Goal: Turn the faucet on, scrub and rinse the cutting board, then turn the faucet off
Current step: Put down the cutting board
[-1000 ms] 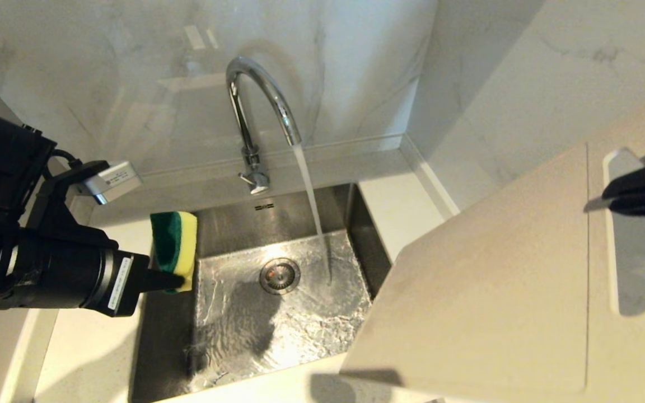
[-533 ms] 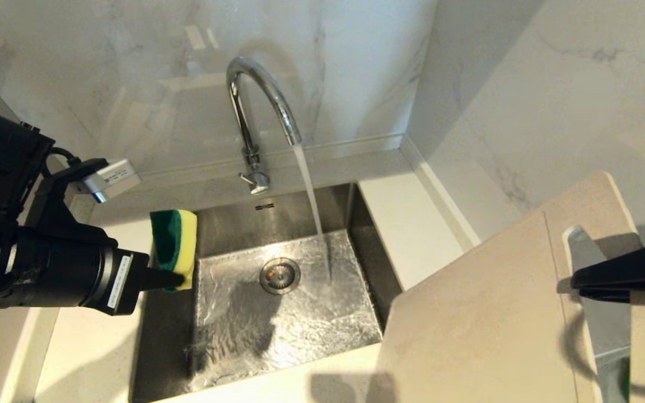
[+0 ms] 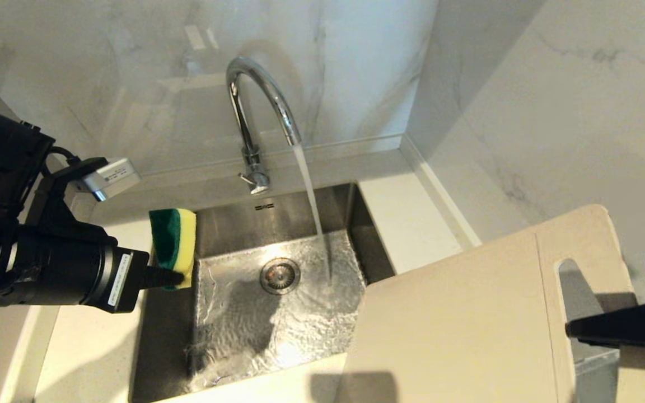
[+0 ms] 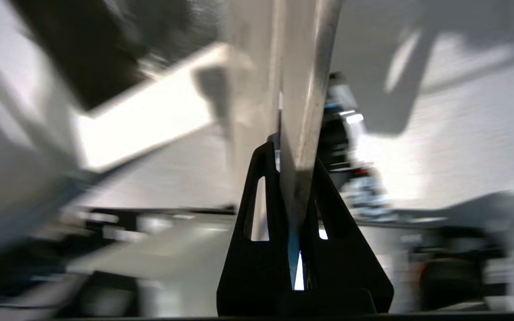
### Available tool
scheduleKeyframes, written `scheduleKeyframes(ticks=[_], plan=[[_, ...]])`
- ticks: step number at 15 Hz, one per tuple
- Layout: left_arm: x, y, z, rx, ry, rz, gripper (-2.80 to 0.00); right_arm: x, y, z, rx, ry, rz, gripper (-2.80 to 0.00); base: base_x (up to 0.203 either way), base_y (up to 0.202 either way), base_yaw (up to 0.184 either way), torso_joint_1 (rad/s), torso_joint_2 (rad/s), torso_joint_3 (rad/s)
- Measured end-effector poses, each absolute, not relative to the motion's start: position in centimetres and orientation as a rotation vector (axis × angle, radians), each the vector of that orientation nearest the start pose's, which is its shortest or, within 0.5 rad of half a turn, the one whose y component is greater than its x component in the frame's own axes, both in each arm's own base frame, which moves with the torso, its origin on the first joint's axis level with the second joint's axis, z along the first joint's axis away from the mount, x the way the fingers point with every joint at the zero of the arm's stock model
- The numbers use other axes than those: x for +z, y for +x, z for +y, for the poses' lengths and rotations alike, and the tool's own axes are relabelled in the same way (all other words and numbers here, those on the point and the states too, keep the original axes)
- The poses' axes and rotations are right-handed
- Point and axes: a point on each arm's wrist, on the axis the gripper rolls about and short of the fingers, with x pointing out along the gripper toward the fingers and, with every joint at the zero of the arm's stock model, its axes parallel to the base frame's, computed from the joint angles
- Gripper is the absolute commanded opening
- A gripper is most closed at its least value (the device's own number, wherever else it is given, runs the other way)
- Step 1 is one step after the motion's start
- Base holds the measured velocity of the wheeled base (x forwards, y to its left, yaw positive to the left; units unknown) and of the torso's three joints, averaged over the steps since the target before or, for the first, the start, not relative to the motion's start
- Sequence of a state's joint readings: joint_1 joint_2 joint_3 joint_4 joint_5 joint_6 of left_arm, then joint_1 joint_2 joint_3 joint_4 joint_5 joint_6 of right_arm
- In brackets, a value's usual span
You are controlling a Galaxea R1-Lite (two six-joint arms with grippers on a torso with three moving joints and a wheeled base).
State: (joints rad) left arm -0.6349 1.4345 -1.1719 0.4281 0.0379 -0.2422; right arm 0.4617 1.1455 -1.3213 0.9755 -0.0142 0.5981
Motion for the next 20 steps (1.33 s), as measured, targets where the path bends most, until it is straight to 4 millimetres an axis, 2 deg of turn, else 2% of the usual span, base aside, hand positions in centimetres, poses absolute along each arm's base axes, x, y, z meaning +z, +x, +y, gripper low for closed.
scheduleKeyframes(ticks=[2,4,7,10,13,20], plan=[[25.9,18.3,-13.4,-0.488,0.006,0.726,-2.80,28.6,8.6,4.1,0.170,0.167,0.882,-2.80,0.000,0.000,0.000,0.000,0.00,0.000],[25.9,18.3,-13.4,-0.488,0.006,0.726,-2.80,27.0,7.6,3.5,0.182,0.037,0.897,-2.80,0.000,0.000,0.000,0.000,0.00,0.000],[25.8,18.3,-13.4,-0.489,0.007,0.731,-2.80,25.3,7.4,3.4,0.184,0.017,0.903,-2.80,0.000,0.000,0.000,0.000,0.00,0.000],[25.7,18.3,-13.4,-0.489,0.008,0.732,-2.80,23.8,8.4,3.8,0.194,0.033,0.848,-2.80,0.000,0.000,0.000,0.000,0.00,0.000],[25.7,18.4,-13.5,-0.489,0.008,0.732,-2.80,23.2,9.5,4.4,0.192,0.055,0.843,-2.80,0.000,0.000,0.000,0.000,0.00,0.000],[25.8,18.4,-13.5,-0.488,0.008,0.730,-2.80,20.0,13.9,6.6,0.200,0.098,0.843,-2.80,0.000,0.000,0.000,0.000,0.00,0.000]])
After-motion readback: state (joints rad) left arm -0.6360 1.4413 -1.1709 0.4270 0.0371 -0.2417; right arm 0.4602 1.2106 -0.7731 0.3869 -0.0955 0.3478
